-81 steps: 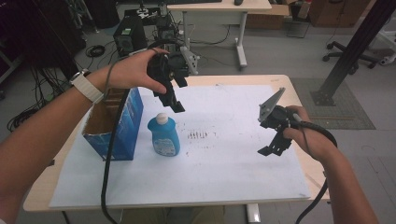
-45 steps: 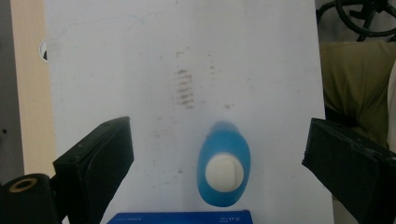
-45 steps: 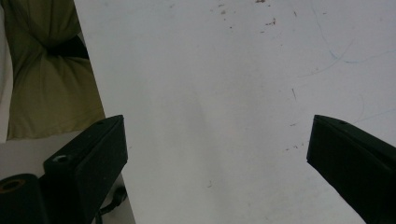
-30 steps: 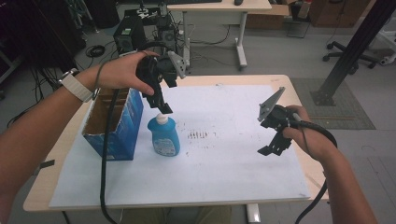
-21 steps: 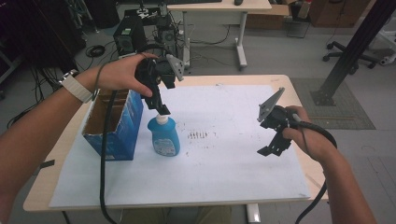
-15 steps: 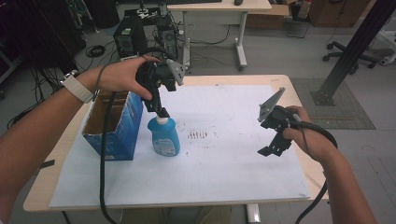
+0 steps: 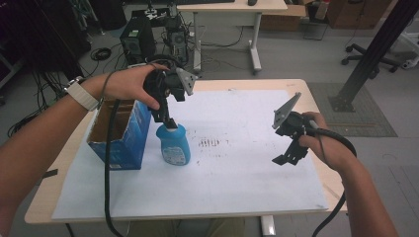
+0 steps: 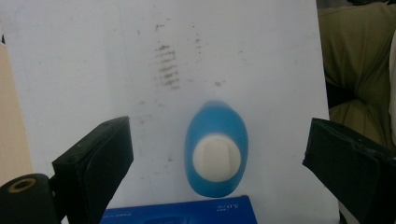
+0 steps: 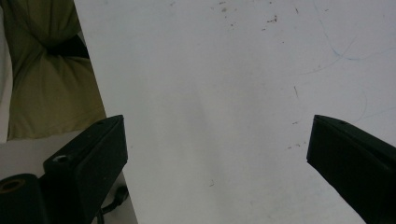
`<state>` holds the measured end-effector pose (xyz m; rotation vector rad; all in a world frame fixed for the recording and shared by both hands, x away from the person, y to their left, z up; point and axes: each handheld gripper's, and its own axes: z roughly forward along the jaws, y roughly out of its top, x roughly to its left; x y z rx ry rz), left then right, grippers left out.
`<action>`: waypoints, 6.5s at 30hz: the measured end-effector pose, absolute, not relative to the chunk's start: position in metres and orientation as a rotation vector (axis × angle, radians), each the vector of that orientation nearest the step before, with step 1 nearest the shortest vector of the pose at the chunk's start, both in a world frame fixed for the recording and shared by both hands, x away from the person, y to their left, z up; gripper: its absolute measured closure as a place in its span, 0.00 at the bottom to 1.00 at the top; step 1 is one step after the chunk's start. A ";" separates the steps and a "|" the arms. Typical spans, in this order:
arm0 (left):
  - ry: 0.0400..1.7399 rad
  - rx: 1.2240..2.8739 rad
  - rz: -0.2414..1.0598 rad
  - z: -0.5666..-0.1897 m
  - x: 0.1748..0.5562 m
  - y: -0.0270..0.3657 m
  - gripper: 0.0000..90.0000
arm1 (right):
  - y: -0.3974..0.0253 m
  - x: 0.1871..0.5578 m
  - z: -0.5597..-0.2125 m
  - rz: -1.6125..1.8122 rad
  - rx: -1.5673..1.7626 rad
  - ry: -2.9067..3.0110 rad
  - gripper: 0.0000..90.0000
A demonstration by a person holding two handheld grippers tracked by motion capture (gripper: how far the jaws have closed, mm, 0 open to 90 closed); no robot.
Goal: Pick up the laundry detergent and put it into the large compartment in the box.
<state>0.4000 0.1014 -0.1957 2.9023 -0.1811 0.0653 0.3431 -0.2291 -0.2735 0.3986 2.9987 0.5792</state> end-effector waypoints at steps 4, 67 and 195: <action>-0.175 2.911 0.064 -0.199 0.400 0.104 0.09 | -0.228 0.343 -0.274 0.577 0.397 3.002 0.06; -0.153 2.933 0.003 -0.257 0.411 0.115 0.09 | -0.223 0.346 -0.281 0.556 0.415 3.031 0.06; -0.050 2.974 0.080 -0.247 0.393 0.115 0.42 | -0.221 0.337 -0.276 0.583 0.398 3.016 0.06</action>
